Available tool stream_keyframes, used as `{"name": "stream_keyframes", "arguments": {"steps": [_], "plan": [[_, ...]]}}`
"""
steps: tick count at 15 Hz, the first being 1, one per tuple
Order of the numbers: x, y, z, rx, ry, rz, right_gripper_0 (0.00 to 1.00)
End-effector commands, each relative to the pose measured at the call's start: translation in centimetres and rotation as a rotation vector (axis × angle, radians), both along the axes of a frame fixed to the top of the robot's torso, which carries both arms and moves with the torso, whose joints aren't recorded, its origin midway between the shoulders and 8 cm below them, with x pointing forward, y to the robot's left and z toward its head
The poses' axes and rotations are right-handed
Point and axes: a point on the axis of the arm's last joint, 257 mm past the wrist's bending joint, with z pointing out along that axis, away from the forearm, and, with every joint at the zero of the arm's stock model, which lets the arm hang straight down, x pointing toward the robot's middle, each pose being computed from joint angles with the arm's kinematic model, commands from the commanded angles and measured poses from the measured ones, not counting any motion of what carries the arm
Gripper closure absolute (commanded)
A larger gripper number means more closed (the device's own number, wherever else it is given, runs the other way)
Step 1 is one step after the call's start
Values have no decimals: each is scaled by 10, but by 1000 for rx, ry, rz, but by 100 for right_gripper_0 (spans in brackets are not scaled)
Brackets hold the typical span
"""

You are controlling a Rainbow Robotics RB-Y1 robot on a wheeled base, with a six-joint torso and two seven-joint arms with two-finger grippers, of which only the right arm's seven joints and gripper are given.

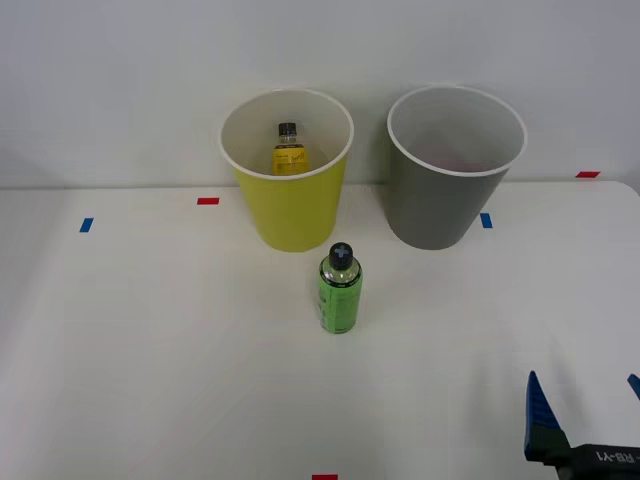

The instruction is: Put cans in the gray bin, plastic bottles in the light green bin

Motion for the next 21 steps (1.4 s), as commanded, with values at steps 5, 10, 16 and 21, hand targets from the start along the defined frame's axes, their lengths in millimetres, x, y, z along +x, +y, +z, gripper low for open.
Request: {"name": "stream_keyframes", "arguments": {"steps": [5, 10, 16, 21], "plan": [[-43, -16, -21, -38, 91, -23, 0], [-47, -23, -37, 43, 24, 25, 0], [-58, 7, -47, 303, -150, 84, 0], [-58, 9, -49, 268, -216, 2, 0]]}}
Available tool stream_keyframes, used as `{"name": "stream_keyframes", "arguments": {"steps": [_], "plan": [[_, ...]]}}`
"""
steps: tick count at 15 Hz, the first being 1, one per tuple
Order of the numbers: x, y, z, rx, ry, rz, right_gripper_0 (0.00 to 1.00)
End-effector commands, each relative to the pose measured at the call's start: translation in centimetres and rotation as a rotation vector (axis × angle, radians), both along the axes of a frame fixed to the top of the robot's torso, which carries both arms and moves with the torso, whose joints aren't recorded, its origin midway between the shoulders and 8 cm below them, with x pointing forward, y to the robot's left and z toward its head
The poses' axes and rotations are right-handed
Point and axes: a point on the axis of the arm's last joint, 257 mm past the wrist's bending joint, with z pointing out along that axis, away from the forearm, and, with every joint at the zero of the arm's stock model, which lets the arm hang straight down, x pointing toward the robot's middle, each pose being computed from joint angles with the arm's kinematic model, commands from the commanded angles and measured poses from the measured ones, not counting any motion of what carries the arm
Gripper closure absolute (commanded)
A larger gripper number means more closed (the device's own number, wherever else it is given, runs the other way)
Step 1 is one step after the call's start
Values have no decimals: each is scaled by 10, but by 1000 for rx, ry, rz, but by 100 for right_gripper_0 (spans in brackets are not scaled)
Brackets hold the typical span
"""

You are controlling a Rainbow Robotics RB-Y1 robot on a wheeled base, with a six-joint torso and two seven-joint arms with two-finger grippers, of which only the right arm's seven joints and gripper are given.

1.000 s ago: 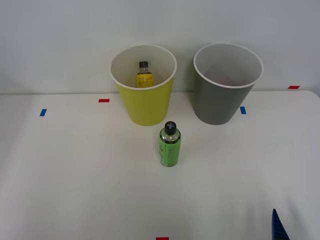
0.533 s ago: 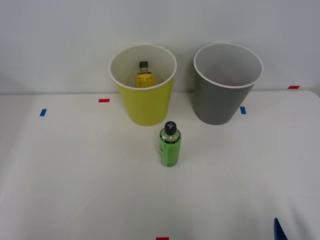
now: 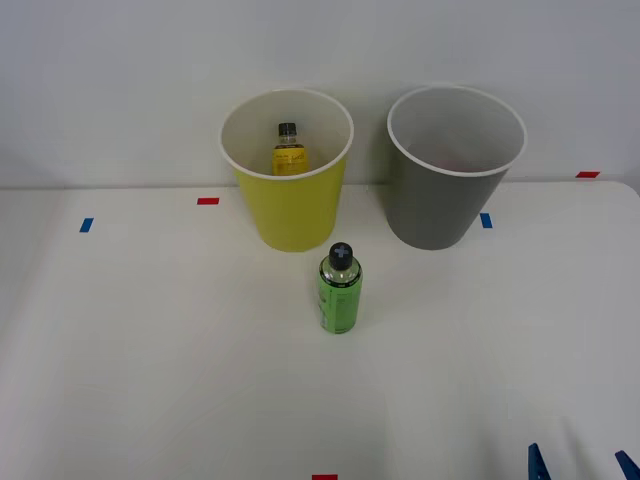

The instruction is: Put cans in the gray bin, plastic bottles in the light green bin

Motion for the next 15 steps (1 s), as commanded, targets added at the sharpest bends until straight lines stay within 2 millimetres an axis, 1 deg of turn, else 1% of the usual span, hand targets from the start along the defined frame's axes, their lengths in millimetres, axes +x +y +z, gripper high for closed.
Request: {"name": "stream_keyframes", "arguments": {"steps": [1, 3, 7, 11, 13, 15], "plan": [[-1, 3, -6, 73, -25, -47, 0], [-1, 8, -7, 139, -44, -30, 0], [-5, 23, 0, 225, -58, 74, 0], [-6, 25, 0, 221, -59, 81, 0], [-7, 26, 1, 186, -58, 94, 0], [-8, 31, 0, 155, -50, 115, 0]]}}
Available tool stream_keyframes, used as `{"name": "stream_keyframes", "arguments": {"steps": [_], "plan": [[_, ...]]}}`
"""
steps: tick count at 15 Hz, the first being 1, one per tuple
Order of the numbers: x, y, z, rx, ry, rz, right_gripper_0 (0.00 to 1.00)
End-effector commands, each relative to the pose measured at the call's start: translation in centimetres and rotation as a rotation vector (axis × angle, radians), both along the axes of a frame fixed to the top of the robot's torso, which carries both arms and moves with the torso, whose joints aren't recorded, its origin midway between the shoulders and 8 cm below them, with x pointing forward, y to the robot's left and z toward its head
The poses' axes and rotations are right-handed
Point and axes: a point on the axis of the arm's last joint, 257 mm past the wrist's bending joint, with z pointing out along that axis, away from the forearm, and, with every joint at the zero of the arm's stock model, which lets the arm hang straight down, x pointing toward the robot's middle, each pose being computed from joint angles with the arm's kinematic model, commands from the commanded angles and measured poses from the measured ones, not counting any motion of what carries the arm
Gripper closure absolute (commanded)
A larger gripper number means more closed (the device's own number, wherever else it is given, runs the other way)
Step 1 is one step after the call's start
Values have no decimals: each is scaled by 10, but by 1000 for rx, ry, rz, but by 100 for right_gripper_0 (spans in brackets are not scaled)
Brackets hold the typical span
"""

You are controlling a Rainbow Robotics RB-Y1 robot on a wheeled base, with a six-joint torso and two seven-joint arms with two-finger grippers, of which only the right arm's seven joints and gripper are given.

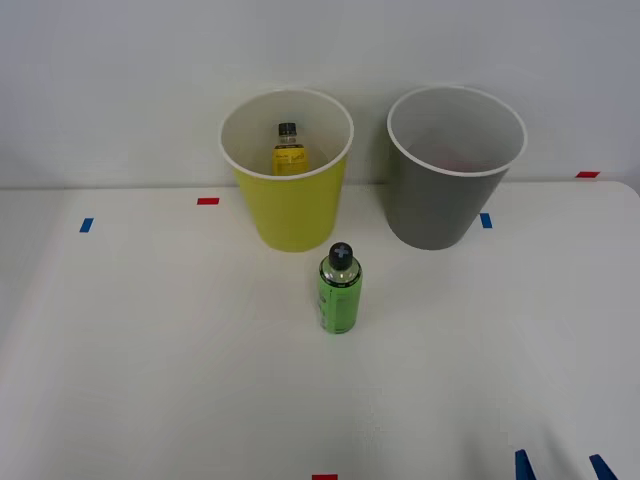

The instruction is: Put cans in the gray bin, plastic bottles in the light green bin

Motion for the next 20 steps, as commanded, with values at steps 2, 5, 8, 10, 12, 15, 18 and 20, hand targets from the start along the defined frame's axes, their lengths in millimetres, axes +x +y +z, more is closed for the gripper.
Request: {"name": "stream_keyframes", "arguments": {"steps": [2, 5, 8, 10, 12, 15, 18, 20], "plan": [[-1, 5, -1, -73, 3, 28, 0], [-3, -3, -2, -190, 13, 51, 0], [2, -4, 1, -197, 0, 54, 0], [3, -2, 1, -194, 1, 61, 0], [2, 0, 0, -206, 5, 76, 0], [4, 12, 3, -151, -13, 95, 0], [9, 29, 11, -17, -47, 86, 0], [9, 30, 13, 10, -55, 79, 0]]}}
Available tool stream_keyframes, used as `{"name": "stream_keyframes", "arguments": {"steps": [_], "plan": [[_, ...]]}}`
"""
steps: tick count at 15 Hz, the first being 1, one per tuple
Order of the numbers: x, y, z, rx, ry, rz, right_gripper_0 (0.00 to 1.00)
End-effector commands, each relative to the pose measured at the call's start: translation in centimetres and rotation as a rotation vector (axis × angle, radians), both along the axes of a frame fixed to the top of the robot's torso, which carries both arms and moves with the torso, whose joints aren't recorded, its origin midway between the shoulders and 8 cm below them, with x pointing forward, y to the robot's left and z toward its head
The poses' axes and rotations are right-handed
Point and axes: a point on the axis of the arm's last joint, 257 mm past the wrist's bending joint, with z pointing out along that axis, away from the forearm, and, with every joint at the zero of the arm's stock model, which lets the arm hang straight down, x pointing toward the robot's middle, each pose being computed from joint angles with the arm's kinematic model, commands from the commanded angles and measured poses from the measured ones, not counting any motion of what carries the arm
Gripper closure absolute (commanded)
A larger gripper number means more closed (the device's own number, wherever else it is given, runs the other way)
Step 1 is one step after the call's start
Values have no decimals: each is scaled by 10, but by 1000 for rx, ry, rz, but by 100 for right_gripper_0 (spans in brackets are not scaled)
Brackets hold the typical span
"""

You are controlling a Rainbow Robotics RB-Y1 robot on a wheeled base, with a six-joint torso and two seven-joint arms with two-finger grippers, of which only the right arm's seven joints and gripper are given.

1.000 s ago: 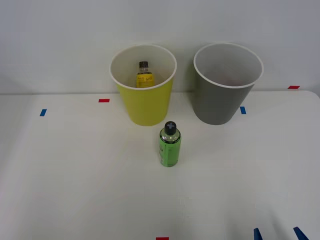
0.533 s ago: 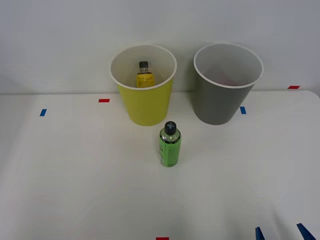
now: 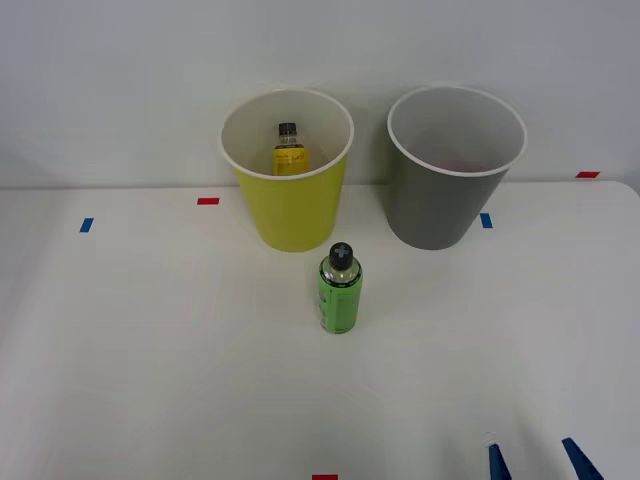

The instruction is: Put cans in the gray bin, plastic bottles in the light green bin

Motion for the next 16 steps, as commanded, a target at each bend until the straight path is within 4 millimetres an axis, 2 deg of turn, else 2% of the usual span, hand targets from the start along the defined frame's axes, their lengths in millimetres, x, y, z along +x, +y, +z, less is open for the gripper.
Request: {"name": "stream_keyframes", "arguments": {"steps": [1, 11, 16], "plan": [[1, 1, 2, 31, -8, -8, 0], [1, 3, 0, -35, -8, -2, 0], [0, -7, -1, -93, -4, -11, 0]]}}
